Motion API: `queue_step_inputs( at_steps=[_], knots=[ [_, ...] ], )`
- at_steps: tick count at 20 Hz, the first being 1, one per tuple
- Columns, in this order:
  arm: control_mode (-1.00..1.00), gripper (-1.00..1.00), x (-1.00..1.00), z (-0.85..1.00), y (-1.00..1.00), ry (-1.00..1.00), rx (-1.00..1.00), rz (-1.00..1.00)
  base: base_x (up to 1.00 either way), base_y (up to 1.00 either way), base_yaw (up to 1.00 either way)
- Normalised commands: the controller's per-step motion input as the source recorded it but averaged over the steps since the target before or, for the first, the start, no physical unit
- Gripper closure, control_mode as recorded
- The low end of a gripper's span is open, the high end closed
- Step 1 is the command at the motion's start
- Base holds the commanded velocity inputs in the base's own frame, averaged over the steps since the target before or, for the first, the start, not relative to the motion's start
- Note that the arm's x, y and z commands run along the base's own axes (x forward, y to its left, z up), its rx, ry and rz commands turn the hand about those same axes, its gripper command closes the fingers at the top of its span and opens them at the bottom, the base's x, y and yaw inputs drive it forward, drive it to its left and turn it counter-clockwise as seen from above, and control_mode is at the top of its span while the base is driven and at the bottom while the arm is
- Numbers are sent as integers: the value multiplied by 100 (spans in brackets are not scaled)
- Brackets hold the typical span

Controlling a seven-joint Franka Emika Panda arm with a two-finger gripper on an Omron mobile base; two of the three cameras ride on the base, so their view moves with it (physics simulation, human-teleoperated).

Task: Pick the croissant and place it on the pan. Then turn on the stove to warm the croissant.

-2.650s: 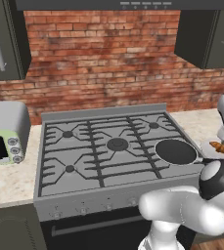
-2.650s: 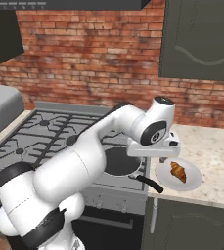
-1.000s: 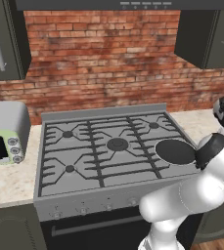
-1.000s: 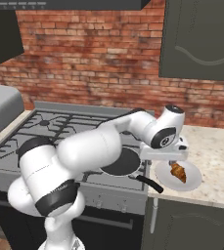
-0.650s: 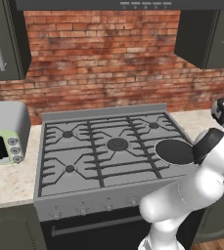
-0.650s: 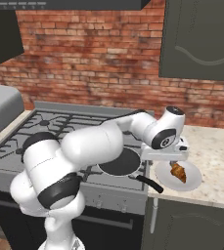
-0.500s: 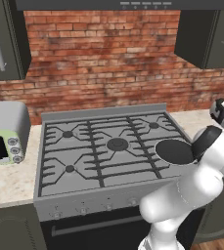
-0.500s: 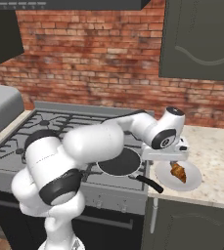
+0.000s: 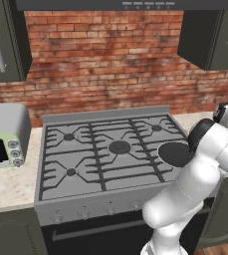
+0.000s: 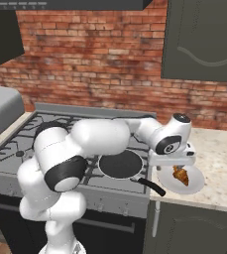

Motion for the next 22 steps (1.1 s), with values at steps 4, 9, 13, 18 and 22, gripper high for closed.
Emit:
queue_step_inputs(
  at_steps=[4, 9, 13, 18, 22],
  knots=[
    [-100, -100, 29, -8, -33, 0, 4, 4, 0, 0, 0],
    [-100, -100, 42, -10, -21, 0, 5, 5, 0, 0, 0],
    [-100, -100, 33, -10, -37, 0, 4, 6, 0, 0, 0],
    [-100, -100, 21, -7, -61, 0, 5, 5, 0, 0, 0],
    [-100, -100, 33, -1, -54, 1, 7, 4, 0, 0, 0]
  ],
)
